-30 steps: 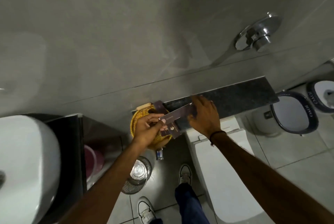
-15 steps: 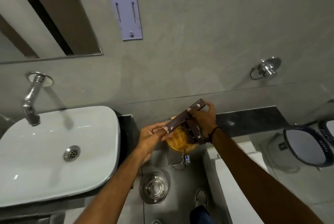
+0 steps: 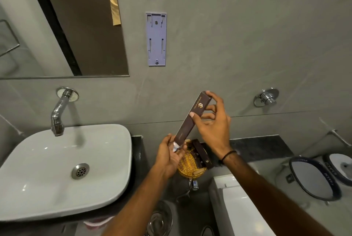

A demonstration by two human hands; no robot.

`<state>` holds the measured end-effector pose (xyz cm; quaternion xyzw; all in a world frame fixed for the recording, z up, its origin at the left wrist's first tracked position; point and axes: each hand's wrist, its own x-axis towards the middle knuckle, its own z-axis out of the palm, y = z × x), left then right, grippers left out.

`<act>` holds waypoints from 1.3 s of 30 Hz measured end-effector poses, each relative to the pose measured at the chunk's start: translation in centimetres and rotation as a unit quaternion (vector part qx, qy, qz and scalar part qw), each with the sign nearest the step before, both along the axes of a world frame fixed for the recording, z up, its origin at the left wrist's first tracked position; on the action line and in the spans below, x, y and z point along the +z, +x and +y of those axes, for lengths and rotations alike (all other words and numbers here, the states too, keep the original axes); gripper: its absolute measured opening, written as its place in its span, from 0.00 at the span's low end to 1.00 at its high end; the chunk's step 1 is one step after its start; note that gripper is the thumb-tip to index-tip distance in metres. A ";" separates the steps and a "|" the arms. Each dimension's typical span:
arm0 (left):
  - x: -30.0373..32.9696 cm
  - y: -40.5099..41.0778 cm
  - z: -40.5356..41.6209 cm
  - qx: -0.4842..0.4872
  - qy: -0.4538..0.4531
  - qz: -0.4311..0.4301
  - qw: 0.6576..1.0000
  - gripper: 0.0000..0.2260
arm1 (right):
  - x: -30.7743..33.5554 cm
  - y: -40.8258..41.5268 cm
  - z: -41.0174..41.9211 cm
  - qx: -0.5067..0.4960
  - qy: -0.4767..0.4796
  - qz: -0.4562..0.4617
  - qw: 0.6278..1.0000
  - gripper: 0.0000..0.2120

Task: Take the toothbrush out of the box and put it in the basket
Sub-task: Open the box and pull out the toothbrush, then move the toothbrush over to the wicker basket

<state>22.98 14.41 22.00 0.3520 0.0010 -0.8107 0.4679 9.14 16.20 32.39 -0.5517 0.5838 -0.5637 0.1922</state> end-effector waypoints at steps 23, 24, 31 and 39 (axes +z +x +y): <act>-4.4 3.3 0.4 0.075 0.069 -0.290 0.951 0.17 | -7.8 -6.6 -4.0 -0.134 0.384 -0.085 0.910 0.16; -4.3 3.4 0.6 0.066 0.067 -0.289 0.953 0.17 | -9.2 -5.6 -3.5 -0.068 0.440 -0.046 0.894 0.16; -5.1 3.7 1.1 0.071 0.069 -0.306 0.947 0.17 | -15.1 1.2 -0.9 0.185 0.607 0.240 0.735 0.28; -6.3 4.6 1.8 0.061 0.072 -0.322 0.942 0.18 | -15.8 5.1 -0.1 0.289 0.666 0.237 0.645 0.22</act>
